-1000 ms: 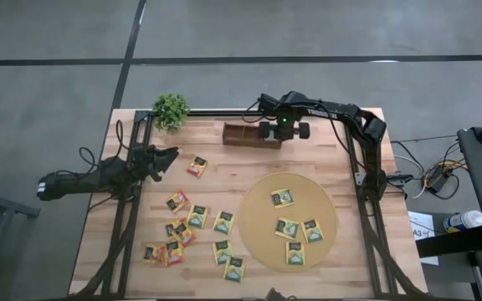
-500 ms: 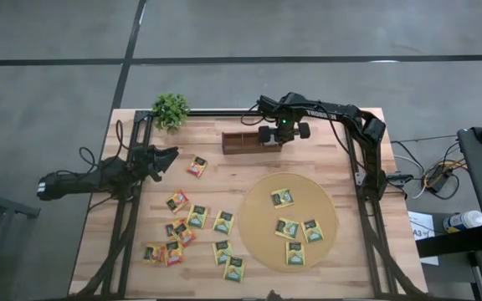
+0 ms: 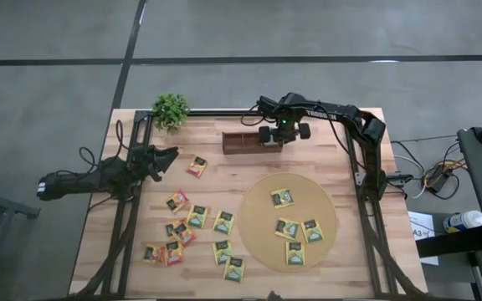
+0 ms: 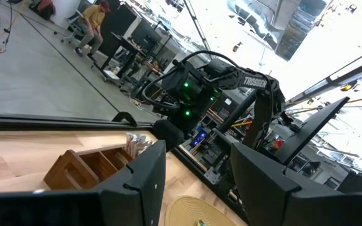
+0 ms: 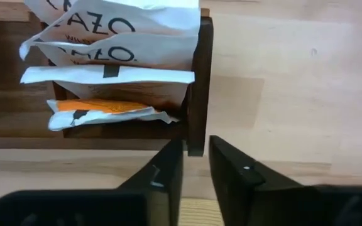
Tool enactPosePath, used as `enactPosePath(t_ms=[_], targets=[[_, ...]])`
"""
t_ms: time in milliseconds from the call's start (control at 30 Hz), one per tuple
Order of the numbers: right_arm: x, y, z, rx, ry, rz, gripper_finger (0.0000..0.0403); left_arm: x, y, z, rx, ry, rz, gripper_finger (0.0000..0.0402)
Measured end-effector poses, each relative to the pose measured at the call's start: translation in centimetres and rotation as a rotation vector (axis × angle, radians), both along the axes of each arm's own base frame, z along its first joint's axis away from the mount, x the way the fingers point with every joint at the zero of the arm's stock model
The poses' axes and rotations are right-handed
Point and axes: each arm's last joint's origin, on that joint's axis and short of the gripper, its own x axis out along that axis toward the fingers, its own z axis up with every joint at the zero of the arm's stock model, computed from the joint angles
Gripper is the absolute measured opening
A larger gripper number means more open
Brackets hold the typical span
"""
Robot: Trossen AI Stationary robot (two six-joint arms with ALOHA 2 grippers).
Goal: Pick & Place Tea
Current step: Adjust the wooden organizer, then put the yellow tea bag into the middle section of the wooden organizer
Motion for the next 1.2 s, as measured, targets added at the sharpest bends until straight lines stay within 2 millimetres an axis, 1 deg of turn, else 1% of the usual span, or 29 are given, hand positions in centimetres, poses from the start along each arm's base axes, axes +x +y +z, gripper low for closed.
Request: enactPosePath(t_ms=[167,300,367,433,533,667,733,867,967,1067,1200], targets=[[-0.1,0.4,0.6,-0.007,-0.005,0.077,0.0133,0.0,0.0,0.0,-0.001,0.0,0.0,0.0174],[-0.5,1.2,1.8,-0.041,0.03,0.156,0.0169,0.0,0.0,0.0,-0.002,-0.001,0.0,0.0174],[-0.8,1.6,2.8,-0.086,0.037,0.243,0.0181,0.0,0.0,0.0,-0.003,-0.002,-0.001,0.0174],[-0.9,2.4,4.1,-0.143,0.037,0.382,0.0189,0.0,0.0,0.0,-0.003,-0.002,-0.001,0.0174],[-1.0,3.7,5.6,-0.191,0.027,0.643,0.0194,0.0,0.0,0.0,-0.004,-0.002,-0.001,0.0174],[-0.6,5.6,7.1,-0.237,-0.02,0.988,0.0193,0.0,0.0,0.0,-0.003,-0.001,0.0,0.0174],[-0.4,6.5,7.6,-0.232,-0.074,1.178,0.019,0.0,0.0,0.0,-0.003,-0.002,-0.001,0.0174],[0.4,8.5,7.6,-0.159,-0.232,1.531,0.0183,0.0,0.0,-0.1,-0.004,0.003,0.0,0.0174],[1.1,9.8,7.2,-0.123,-0.337,1.718,0.0177,0.1,0.0,-0.2,-0.004,0.006,0.0,0.0174],[1.9,10.7,6.3,-0.1,-0.361,1.841,0.0173,0.1,0.0,-0.3,-0.004,0.007,0.0,0.0174],[2.8,12.1,4.8,-0.053,-0.357,1.927,0.0167,0.1,0.0,-0.3,-0.004,0.008,0.0,0.0174]])
